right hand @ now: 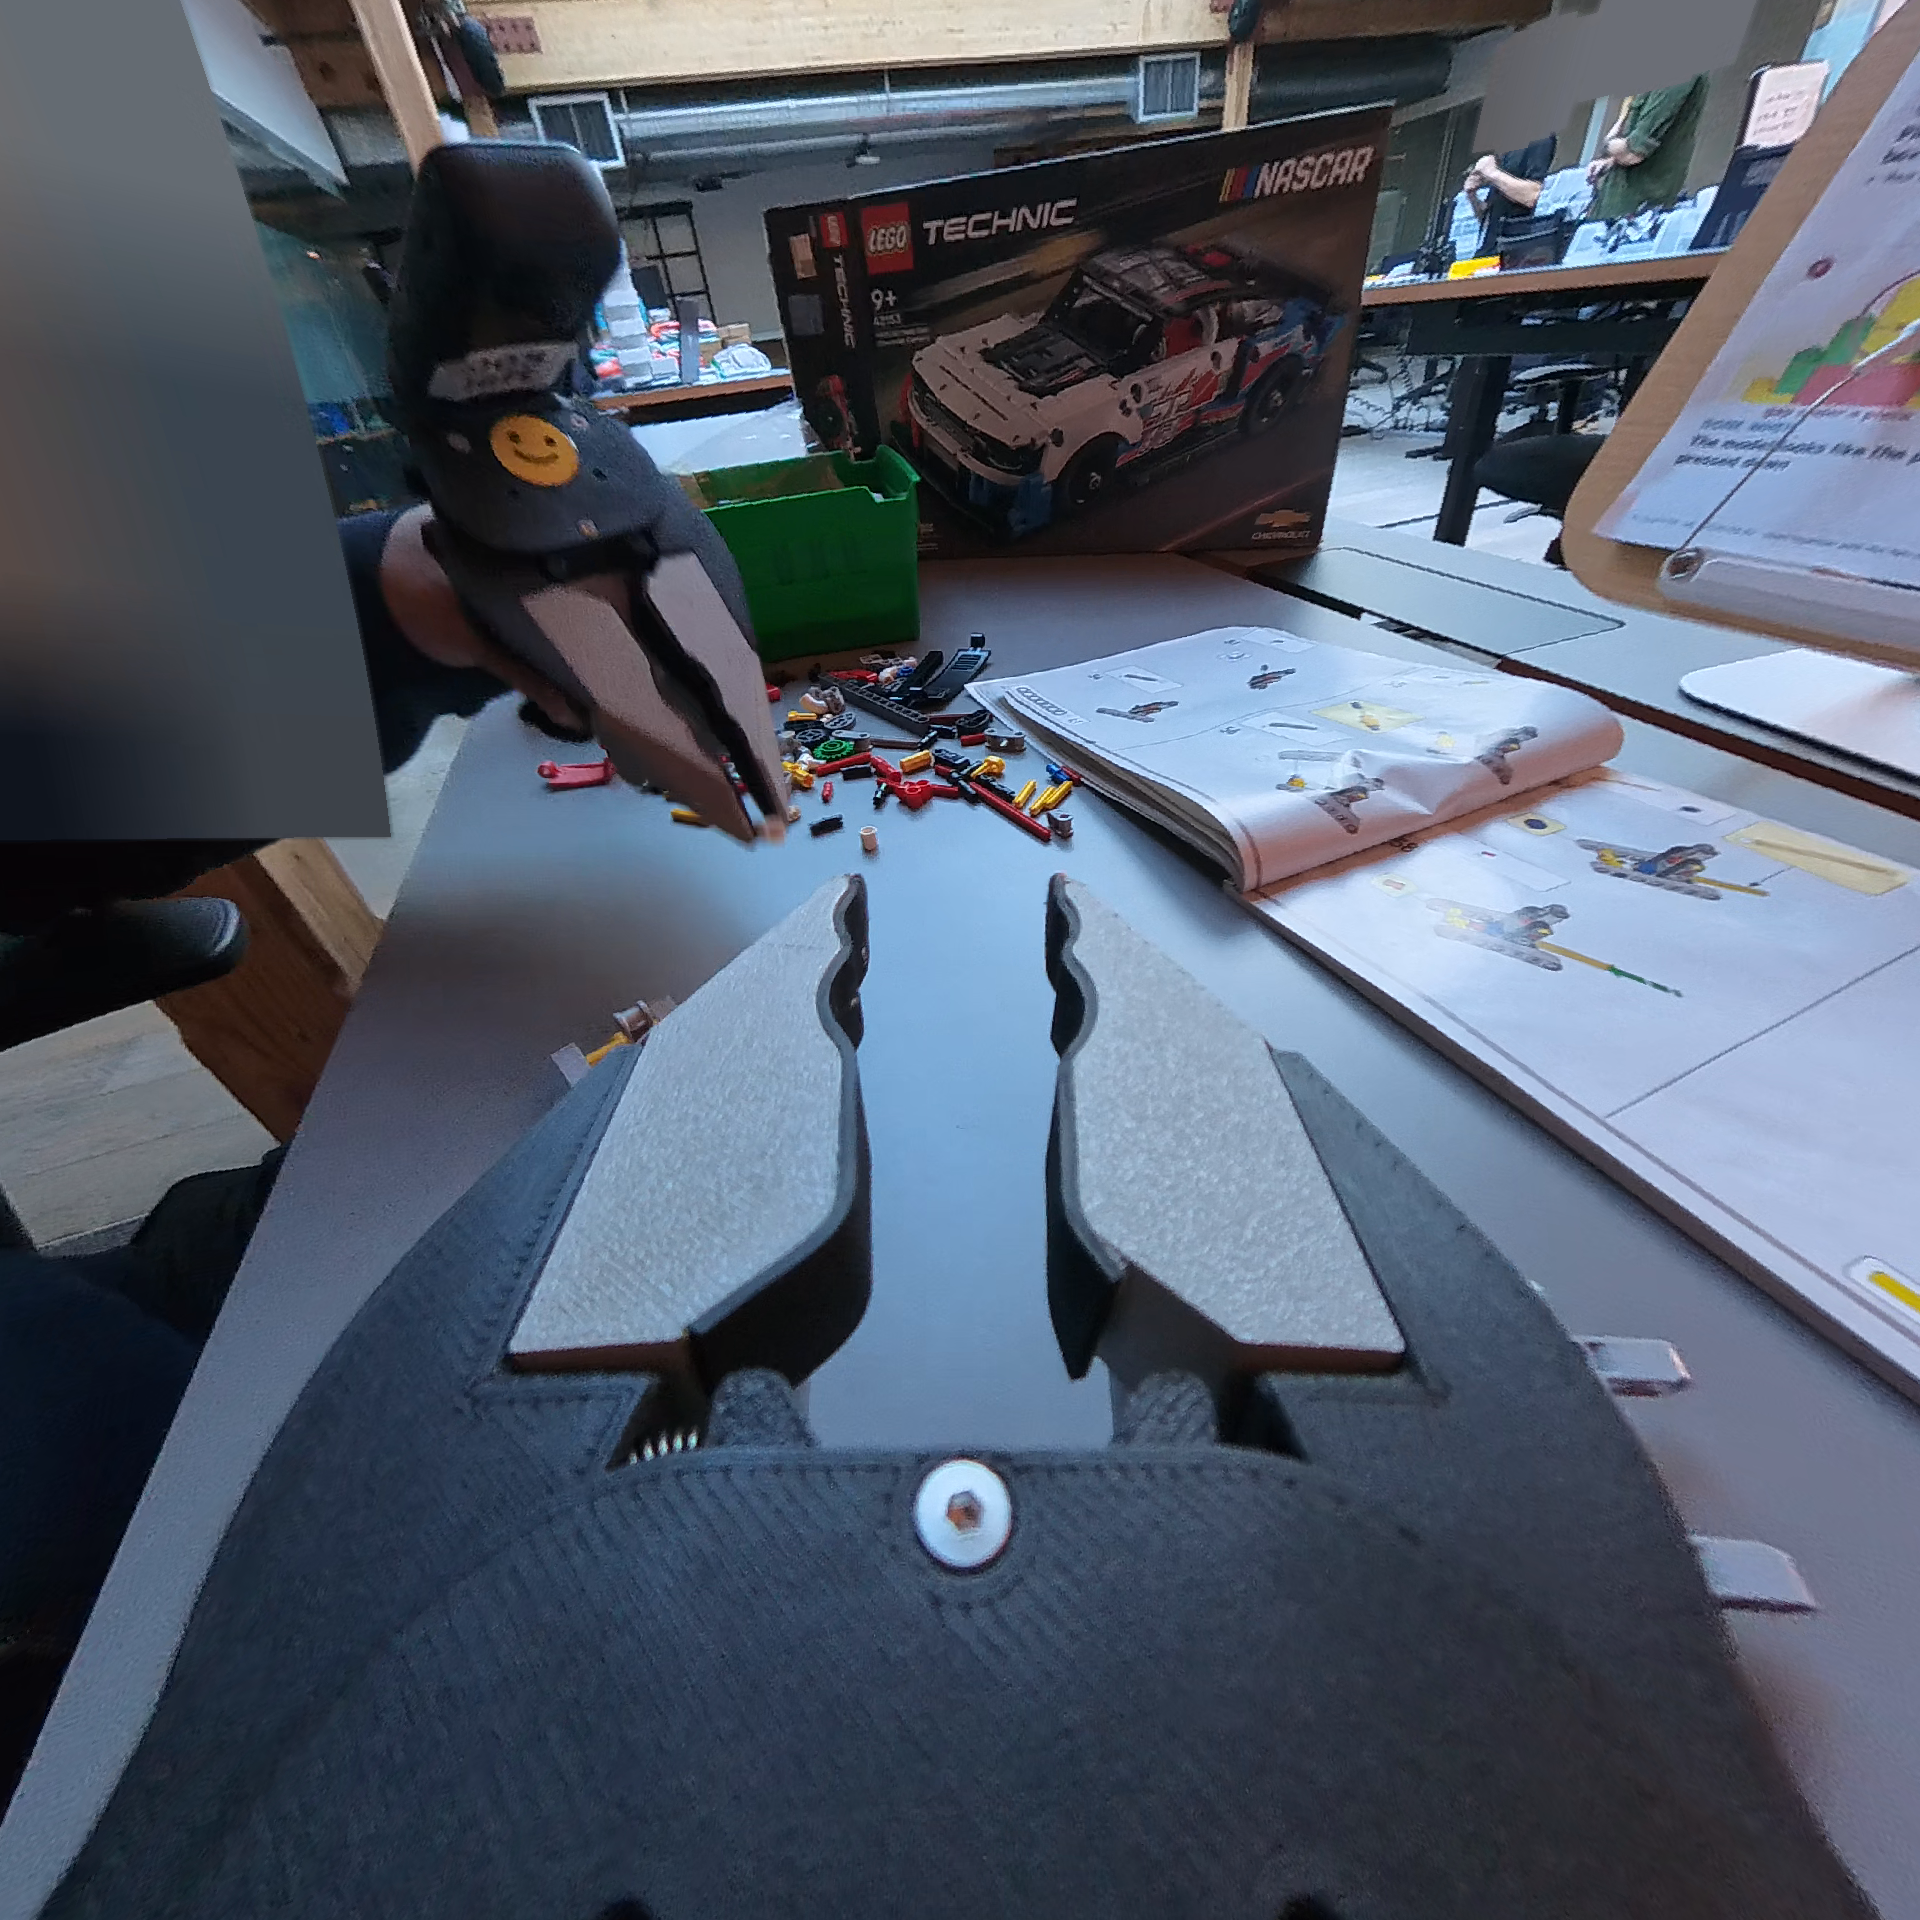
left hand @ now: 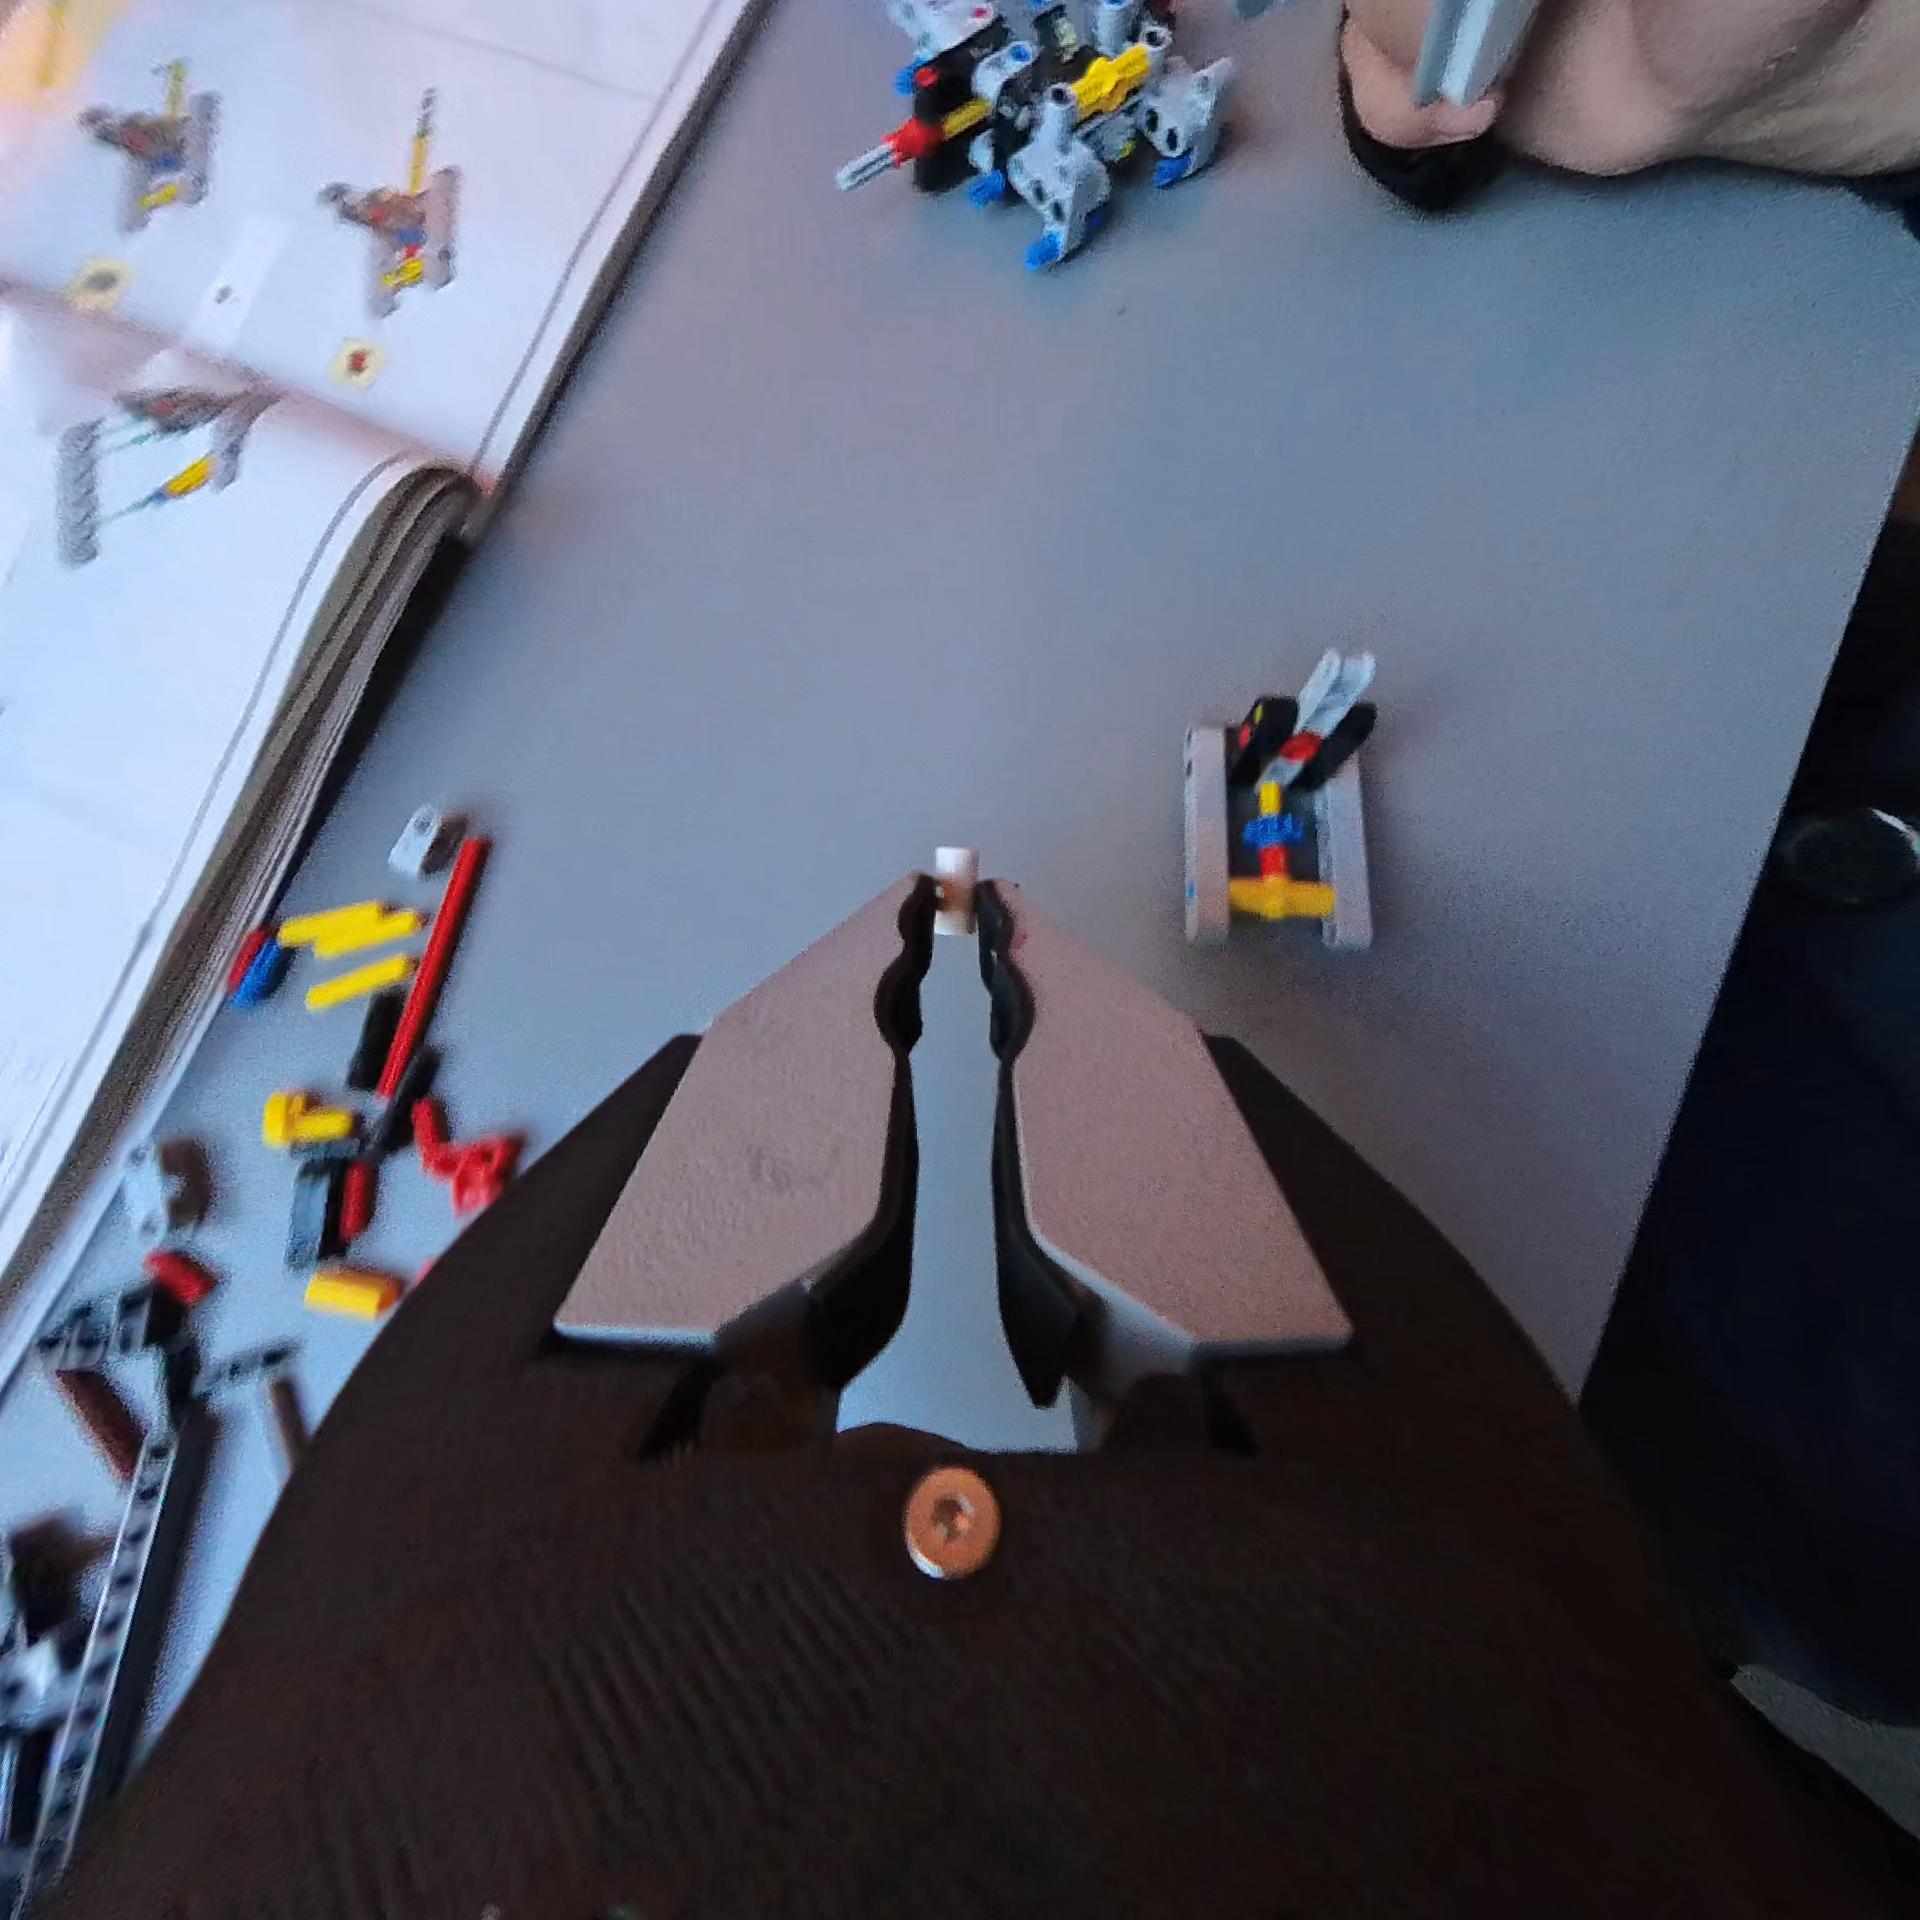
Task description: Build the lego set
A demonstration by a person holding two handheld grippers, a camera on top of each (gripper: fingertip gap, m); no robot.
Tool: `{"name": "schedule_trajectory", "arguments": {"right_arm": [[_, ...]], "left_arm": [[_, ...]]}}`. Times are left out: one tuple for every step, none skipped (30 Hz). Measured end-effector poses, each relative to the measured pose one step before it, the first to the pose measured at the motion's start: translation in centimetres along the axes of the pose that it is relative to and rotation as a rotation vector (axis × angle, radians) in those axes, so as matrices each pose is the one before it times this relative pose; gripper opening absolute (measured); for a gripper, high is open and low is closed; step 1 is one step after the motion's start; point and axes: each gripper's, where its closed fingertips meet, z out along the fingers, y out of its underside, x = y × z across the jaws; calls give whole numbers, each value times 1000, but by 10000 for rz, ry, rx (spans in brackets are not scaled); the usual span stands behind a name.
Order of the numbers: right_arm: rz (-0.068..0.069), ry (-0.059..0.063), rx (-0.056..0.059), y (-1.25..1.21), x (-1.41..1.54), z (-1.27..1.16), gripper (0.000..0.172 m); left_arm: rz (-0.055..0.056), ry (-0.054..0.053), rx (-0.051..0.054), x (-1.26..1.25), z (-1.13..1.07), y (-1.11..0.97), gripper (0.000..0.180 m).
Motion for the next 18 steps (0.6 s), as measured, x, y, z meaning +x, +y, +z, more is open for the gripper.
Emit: {"name": "schedule_trajectory", "arguments": {"right_arm": [[-19, 33, -10, -31, 57, -72, 30], [0, 1, -23, -17, 32, -65, 30], [4, -9, -38, 22, 18, -54, 29], [-4, 26, -64, 65, 68, -31, 29], [-28, 52, -84, 83, 94, -23, 29], [-48, 24, -96, 110, 53, -9, 29], [-57, -4, -99, 101, -8, 22, 28], [-56, -9, -123, 166, -6, 58, 28], [-32, -37, -205, 323, -44, 114, 27], [-12, -73, -293, 458, -91, 174, 24], [-23, -67, -307, 492, -105, 205, 22], [-48, -39, -290, 472, -87, 208, 19], [-70, 23, -289, 463, -25, 198, 16], [-100, 117, -278, 427, 89, 167, 13], [-122, 119, -204, 280, 90, 127, 11], [-129, 54, -96, 110, -16, 85, 11], [-100, 42, -30, 23, -13, 43, 10], [-62, 36, -22, 28, 18, 25, 9]], "left_arm": [[119, 136, -64, 248, 889, -503, 5], [24, 219, -100, 284, 795, -345, 5], [-13, 185, -95, 215, 686, -251, 5], [27, 98, -64, 90, 600, -191, 5], [52, 16, -83, -47, 525, -99, 5], [17, 12, -77, -56, 486, -47, 5], [-38, 80, -55, 58, 438, -23, 5], [-58, 112, -28, 109, 379, -18, 5], [-48, 95, -41, 100, 319, 33, 5], [-21, 100, -97, 147, 298, 139, 5], [13, 86, -125, 142, 272, 172, 5], [58, -4, -103, 39, 249, 146, 5], [102, -78, -68, -42, 231, 89, 5], [106, -43, 24, -2, 157, -75, 5], [45, -5, 82, 37, 70, -209, 5], [-17, 14, 27, 7, 79, -153, 5], [-24, 66, 86, 73, 71, -255, 5], [-5, 95, 181, 111, 75, -390, 5]]}}
